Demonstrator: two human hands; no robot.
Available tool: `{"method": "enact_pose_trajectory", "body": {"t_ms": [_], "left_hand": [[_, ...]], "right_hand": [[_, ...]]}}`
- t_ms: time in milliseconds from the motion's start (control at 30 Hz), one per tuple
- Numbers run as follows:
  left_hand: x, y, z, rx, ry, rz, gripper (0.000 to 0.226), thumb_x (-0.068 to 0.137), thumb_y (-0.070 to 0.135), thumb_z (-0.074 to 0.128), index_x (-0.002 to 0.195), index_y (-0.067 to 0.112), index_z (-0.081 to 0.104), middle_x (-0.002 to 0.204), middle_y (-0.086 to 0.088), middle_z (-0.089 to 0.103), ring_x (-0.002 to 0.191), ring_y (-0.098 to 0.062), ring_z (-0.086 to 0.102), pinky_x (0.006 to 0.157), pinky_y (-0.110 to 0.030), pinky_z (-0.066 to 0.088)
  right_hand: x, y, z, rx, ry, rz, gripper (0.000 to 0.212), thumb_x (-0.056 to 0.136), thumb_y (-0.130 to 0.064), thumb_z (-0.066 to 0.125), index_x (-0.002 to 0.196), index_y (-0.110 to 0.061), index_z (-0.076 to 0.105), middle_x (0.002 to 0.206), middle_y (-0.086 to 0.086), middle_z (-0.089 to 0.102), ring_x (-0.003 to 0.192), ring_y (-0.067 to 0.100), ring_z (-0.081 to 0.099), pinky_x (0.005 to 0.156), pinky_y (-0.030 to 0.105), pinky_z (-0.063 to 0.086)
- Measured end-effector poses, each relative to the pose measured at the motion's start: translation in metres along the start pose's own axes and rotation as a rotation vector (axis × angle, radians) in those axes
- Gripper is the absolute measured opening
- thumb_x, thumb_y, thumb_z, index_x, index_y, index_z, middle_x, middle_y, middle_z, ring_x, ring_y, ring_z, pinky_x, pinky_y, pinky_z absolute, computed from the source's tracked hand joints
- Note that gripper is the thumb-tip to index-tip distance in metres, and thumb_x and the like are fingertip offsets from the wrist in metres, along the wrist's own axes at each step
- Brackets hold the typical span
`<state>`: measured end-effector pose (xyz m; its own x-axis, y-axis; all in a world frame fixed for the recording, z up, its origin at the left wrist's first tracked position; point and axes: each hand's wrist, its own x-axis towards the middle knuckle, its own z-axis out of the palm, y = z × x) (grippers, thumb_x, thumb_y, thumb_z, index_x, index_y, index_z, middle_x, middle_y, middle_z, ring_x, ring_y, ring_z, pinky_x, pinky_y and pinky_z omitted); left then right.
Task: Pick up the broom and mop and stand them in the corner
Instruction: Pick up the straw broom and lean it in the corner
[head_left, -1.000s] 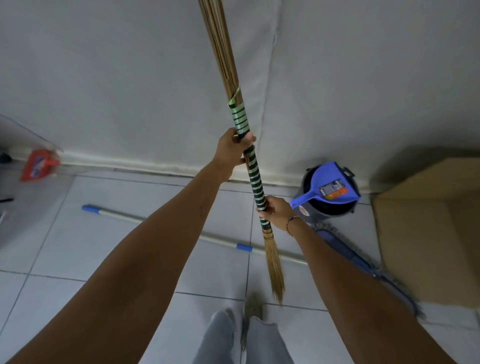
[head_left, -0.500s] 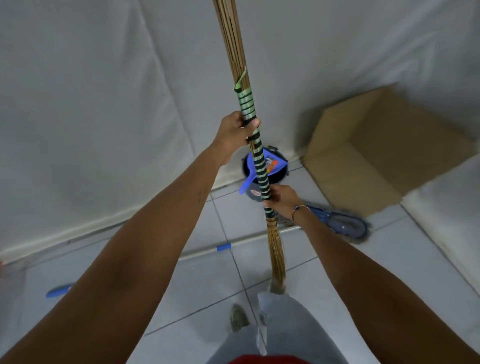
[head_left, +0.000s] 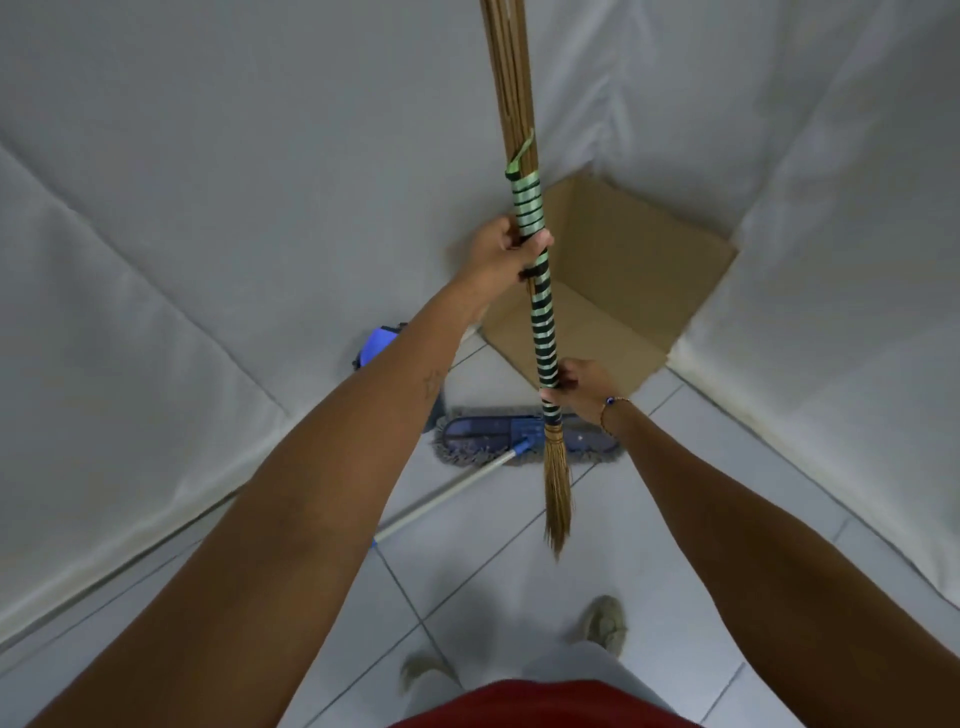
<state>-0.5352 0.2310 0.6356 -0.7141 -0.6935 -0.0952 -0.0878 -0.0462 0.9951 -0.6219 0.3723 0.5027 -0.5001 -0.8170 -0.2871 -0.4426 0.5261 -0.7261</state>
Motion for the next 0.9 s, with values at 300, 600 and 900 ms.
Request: {"method": "enact_pose_trajectory", "body": {"t_ms": [300, 600, 900], "left_hand": [[0.081, -0.001, 0.140, 0.004, 0.026, -0.010, 0.033, 0.091, 0.012, 0.060, 0.121, -0.001, 0.053, 0.117, -0.019, 0.066, 0.106, -0.022, 0.062, 0.093, -0.039, 0.054], [0.178, 0.003, 0.180, 0.066, 0.001, 0.019, 0.033, 0.090, 0.017, 0.061, 0.120, 0.004, 0.054, 0.120, -0.020, 0.066, 0.113, -0.030, 0.064, 0.096, -0.044, 0.053], [0.328, -0.001, 0.159, 0.069, 0.086, 0.040, 0.017, 0.091, 0.018, 0.060, 0.106, 0.011, 0.055, 0.119, -0.020, 0.067, 0.112, -0.032, 0.063, 0.098, -0.050, 0.051]], "right_hand": [[0.036, 0.108, -0.125, -0.025, 0.057, 0.001, 0.017, 0.077, -0.012, 0.072, 0.091, -0.004, 0.066, 0.085, 0.009, 0.066, 0.081, 0.020, 0.059, 0.072, 0.031, 0.047], [0.133, 0.130, -0.174, 0.050, 0.031, 0.034, 0.024, 0.075, -0.010, 0.074, 0.097, -0.004, 0.067, 0.099, 0.015, 0.072, 0.092, 0.026, 0.065, 0.076, 0.029, 0.047], [0.290, 0.121, -0.210, -0.034, 0.055, 0.033, 0.030, 0.078, -0.016, 0.073, 0.106, -0.006, 0.066, 0.106, 0.013, 0.071, 0.102, 0.026, 0.064, 0.090, 0.039, 0.053]]}}
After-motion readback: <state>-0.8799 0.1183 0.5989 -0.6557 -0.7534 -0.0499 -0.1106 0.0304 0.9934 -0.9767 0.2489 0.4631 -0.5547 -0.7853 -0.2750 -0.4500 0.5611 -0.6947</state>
